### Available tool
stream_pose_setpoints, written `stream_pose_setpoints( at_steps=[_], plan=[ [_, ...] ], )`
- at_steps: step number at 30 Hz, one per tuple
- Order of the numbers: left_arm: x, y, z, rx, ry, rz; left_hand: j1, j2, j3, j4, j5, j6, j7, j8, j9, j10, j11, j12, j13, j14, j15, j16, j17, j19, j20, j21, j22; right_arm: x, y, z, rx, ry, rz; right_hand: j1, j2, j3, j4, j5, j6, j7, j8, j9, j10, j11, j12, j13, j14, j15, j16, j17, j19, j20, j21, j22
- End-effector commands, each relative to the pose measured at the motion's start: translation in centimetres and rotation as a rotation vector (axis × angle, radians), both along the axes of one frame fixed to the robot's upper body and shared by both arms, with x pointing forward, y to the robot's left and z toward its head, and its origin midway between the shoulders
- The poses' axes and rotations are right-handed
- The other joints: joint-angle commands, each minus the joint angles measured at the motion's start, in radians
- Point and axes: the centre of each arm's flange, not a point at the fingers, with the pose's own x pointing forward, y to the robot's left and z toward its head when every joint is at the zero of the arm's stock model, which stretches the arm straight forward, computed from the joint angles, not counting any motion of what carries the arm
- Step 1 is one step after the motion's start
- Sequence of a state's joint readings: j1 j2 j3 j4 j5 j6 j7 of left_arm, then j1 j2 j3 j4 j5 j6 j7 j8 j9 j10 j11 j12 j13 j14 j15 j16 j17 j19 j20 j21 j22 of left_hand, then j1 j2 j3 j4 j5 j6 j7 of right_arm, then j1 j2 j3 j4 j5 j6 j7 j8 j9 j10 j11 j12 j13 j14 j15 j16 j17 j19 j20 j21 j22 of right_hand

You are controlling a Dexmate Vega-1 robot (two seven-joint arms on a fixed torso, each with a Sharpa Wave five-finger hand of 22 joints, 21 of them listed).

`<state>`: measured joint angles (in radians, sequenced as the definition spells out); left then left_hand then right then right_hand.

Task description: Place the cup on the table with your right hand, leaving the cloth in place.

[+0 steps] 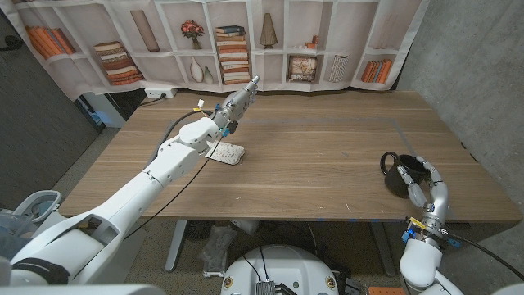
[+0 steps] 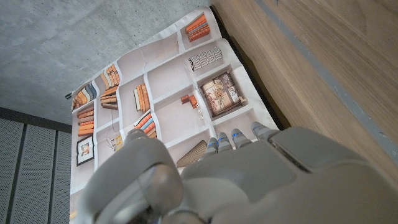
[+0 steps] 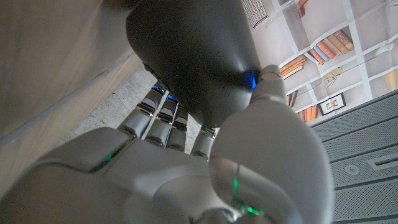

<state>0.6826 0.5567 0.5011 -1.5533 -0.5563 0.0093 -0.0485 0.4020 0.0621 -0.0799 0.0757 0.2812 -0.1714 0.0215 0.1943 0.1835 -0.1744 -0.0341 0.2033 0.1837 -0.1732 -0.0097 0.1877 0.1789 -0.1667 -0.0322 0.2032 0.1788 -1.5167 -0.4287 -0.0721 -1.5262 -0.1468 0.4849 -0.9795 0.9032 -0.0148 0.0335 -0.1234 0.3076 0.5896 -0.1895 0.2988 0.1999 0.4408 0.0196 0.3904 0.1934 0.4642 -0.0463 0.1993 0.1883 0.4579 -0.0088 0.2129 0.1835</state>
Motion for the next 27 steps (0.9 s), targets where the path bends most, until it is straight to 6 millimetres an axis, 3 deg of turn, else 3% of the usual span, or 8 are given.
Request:
stream_pose_setpoints(
  at_steps=[1, 17, 27],
  plan=[
    [0.3, -0.1, -0.3, -0.001, 0.007, -0.004, 0.007, 0.007, -0.01, -0.001, -0.001, -0.012, 0.007, 0.002, 0.003, -0.035, 0.001, -0.002, 0.003, -0.086, 0.007, 0.0, 0.005, -0.136, -0.045, -0.003, 0.003, -0.7, 0.6, -0.5, -0.013, 0.022, 0.001, 0.085, 0.09, 0.016, 0.013, 0.007, 0.008, -0.002, -0.005, 0.003, 0.224, -0.21, 0.003, 0.002, 0.007, -0.113, -0.001, 0.004, 0.001, 0.003, -0.002, 0.004],
    [0.7, -0.3, -0.5, -0.001, 0.011, -0.015, 0.008, 0.008, -0.011, -0.001, -0.001, -0.011, 0.005, 0.002, 0.003, -0.035, 0.002, -0.002, 0.003, -0.086, 0.007, 0.0, 0.005, -0.137, -0.045, -0.003, 0.003, -1.5, 1.8, -0.5, -0.029, 0.041, 0.005, 0.077, 0.086, 0.01, 0.016, 0.004, 0.008, -0.003, -0.011, 0.003, 0.218, -0.209, -0.004, 0.003, 0.008, -0.108, -0.002, 0.004, -0.011, 0.009, -0.007, 0.004],
    [0.8, -0.1, -0.8, -0.003, 0.017, -0.016, 0.009, 0.009, -0.013, -0.001, -0.001, -0.01, 0.005, 0.002, 0.003, -0.034, 0.001, -0.001, 0.003, -0.086, 0.006, 0.0, 0.005, -0.137, -0.044, -0.003, 0.003, -1.9, 2.3, -0.2, -0.061, 0.129, 0.029, 0.051, 0.082, -0.003, 0.029, 0.0, -0.019, 0.005, -0.03, 0.004, 0.169, -0.196, -0.031, 0.004, -0.019, -0.084, -0.011, 0.005, -0.036, 0.02, -0.015, 0.005]
  ],
)
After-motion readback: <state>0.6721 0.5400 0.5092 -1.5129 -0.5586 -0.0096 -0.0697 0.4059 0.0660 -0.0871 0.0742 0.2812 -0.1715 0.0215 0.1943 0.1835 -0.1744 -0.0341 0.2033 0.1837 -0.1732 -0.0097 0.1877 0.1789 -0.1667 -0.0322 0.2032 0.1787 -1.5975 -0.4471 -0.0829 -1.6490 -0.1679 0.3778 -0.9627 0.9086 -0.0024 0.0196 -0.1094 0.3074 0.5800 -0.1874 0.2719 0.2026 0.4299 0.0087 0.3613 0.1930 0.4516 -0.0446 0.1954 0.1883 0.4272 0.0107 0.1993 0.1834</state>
